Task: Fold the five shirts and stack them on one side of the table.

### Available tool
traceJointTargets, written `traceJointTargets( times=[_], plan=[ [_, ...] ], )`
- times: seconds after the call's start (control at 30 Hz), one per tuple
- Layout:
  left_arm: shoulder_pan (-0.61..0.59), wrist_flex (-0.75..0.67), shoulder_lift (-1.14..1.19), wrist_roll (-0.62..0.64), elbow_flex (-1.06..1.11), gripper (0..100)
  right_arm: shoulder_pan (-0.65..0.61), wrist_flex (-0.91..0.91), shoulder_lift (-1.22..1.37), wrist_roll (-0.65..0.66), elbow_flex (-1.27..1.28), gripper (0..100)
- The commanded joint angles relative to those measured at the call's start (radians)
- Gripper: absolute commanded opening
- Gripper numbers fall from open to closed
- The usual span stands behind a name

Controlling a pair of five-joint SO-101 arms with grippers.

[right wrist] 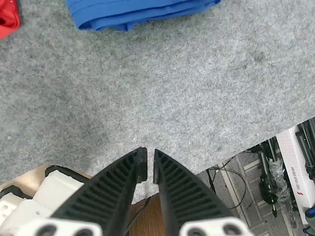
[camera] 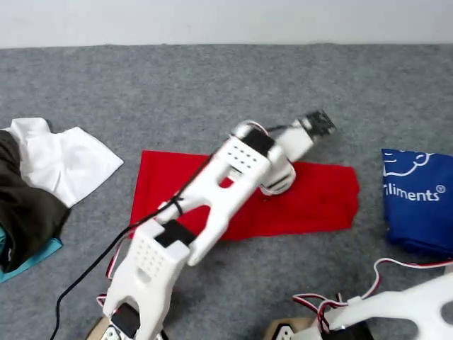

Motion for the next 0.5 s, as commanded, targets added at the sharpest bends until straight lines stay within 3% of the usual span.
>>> traceJointTargets(
  times=[0.0,0.1,0.2,0.47],
  plan=[
    [-0.04,-0.02,-0.011,-0.028,-0.045,21,0.004,0.028,-0.036,0.008,-0.002,4.1],
    [-0.048,-0.003,-0.023,-0.029,-0.047,21,0.004,0.028,-0.036,0.008,-0.002,4.1],
    [-0.025,0.101,-0.068,-0.029,-0.11,21,0.004,0.028,-0.036,0.008,-0.002,4.1],
    [0.172,0.265,-0.101,-0.048,-0.176,21,0.004,0.028,-0.036,0.006,-0.002,4.1]
  ],
)
